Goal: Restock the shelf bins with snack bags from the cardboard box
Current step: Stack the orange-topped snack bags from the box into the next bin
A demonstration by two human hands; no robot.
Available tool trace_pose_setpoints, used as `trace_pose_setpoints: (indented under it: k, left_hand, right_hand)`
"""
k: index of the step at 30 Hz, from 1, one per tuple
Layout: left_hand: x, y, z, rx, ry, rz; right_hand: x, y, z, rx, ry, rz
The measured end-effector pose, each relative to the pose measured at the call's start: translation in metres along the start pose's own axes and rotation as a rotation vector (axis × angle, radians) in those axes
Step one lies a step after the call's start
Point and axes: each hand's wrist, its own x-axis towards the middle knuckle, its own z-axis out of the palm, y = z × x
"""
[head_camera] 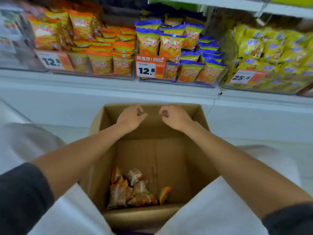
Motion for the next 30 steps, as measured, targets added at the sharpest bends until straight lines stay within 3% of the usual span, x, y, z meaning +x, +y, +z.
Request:
trace_pose_setpoints:
  k: [7,12,18,20,22,27,30]
  left_hand:
    - [-0.021,-0.093,0.071,-0.007,-0.315,-0.319]
    - [-0.028,-0.138,0.128,-0.045,-0.525,-0.475]
    - [-0.039,-0.169,0.183,-0.043,-0.753,-0.591]
    - [-0.045,-0.179,0.19,0.15,-0.823,-0.507]
    - [-0.049,-0.184,0.194,0.284,-0.78,-0.429]
    - [-0.045,-0.157,0.185,-0.179,-0.538,-0.672]
    - [-0.039,-0.135,0.164,-0.593,-0.706,-0.896]
  right_hand:
    - [-0.007,0.033,0.107,-0.115,-0.429,0.08]
    - [-0.022,0.069,0.163,0.008,-0.643,0.224]
    - [-0.053,0.108,0.19,0.216,-0.706,0.371]
    - [-0.059,0.11,0.195,0.25,-0.714,0.379]
    - [-0.06,0.107,0.2,0.288,-0.701,0.39]
    - [-0.05,0.088,0.202,0.478,-0.63,0.426]
    - [-0.037,0.074,0.19,0.604,-0.596,0.396]
